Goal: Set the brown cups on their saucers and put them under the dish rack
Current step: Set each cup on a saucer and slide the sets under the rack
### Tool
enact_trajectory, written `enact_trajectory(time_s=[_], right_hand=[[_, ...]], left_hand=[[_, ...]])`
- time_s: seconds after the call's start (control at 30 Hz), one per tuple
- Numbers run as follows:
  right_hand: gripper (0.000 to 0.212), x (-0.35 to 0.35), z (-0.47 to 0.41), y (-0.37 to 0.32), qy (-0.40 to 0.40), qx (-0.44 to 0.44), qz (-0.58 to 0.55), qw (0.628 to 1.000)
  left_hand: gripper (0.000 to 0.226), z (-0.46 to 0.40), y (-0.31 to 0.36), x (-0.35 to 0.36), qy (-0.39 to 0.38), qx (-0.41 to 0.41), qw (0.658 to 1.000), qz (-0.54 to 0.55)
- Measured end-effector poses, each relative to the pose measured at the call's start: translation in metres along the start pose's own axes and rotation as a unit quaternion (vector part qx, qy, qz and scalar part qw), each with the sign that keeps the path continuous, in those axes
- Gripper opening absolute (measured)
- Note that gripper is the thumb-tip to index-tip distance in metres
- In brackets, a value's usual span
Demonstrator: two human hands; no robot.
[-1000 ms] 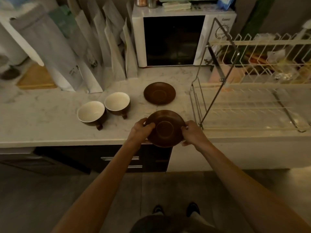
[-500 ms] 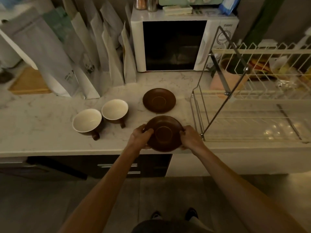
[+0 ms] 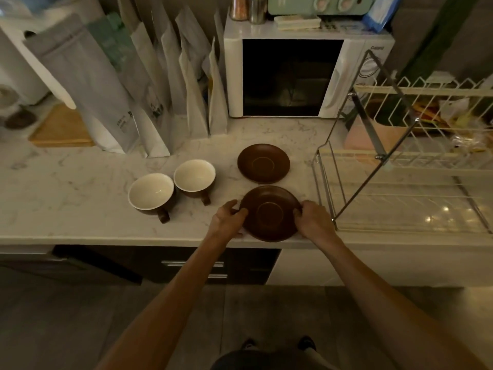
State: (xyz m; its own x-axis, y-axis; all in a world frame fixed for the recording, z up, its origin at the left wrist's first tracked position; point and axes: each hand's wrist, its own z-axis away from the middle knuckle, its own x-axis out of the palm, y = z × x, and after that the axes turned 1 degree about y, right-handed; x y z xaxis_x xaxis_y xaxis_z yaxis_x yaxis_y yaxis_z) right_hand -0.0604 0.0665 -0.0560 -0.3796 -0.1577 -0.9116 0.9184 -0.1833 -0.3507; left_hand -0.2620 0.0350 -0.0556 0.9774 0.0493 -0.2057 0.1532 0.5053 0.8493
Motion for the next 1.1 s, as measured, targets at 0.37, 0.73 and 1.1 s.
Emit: enact_trajectory(time_s=[0.37, 0.73, 1.1], right_hand=[[0.039, -0.026, 0.014, -0.067, 0.096, -0.138, 0.047, 0.985], [0.041, -0.026, -0.023, -0.153, -0.055, -0.214, -0.077, 0.972], [0.045, 0.003, -0.058, -0.184, -0.165, -0.210, -0.113, 0.957]], left_hand=[[0.041, 0.020, -0.033, -0.065, 0.116, 0.014, 0.993, 0.027], [0.056, 0.015, -0.016, -0.071, 0.182, -0.032, 0.957, 0.226], [0.050, -0.013, 0.003, -0.051, 0.242, -0.053, 0.924, 0.290]])
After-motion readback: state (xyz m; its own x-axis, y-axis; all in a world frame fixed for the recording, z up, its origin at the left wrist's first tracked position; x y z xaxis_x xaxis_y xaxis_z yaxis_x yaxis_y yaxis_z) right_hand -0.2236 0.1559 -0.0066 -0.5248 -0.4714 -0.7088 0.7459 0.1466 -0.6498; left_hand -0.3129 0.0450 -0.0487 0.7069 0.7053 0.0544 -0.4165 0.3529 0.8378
